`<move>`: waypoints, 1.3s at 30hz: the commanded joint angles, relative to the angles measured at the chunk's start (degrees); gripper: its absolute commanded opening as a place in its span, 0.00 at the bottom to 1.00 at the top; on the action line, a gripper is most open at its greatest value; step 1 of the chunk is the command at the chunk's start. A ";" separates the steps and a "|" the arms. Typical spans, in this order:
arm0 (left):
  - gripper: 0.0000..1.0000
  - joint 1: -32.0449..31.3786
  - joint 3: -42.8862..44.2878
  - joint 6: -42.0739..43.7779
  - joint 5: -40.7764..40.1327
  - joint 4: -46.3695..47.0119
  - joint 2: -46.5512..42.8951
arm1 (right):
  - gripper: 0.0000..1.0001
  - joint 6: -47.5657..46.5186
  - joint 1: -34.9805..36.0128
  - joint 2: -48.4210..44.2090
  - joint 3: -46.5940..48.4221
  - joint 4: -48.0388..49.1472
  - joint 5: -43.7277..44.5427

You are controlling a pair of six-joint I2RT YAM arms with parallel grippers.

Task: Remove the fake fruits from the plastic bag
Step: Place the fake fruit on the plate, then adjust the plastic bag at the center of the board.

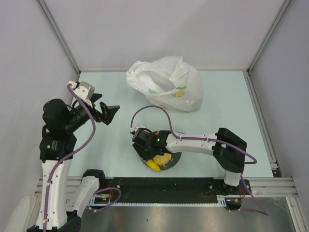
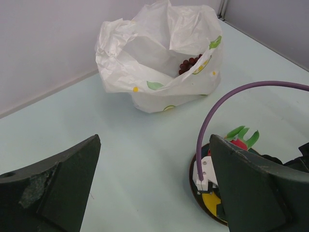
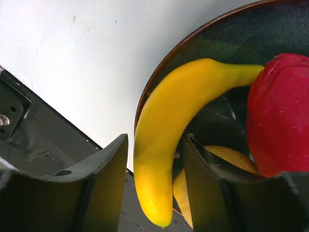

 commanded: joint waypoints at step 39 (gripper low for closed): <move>1.00 -12.71 24.62 4.68 -11.54 5.98 30.18 | 0.95 -21.86 -37.37 -11.26 22.06 4.77 -9.97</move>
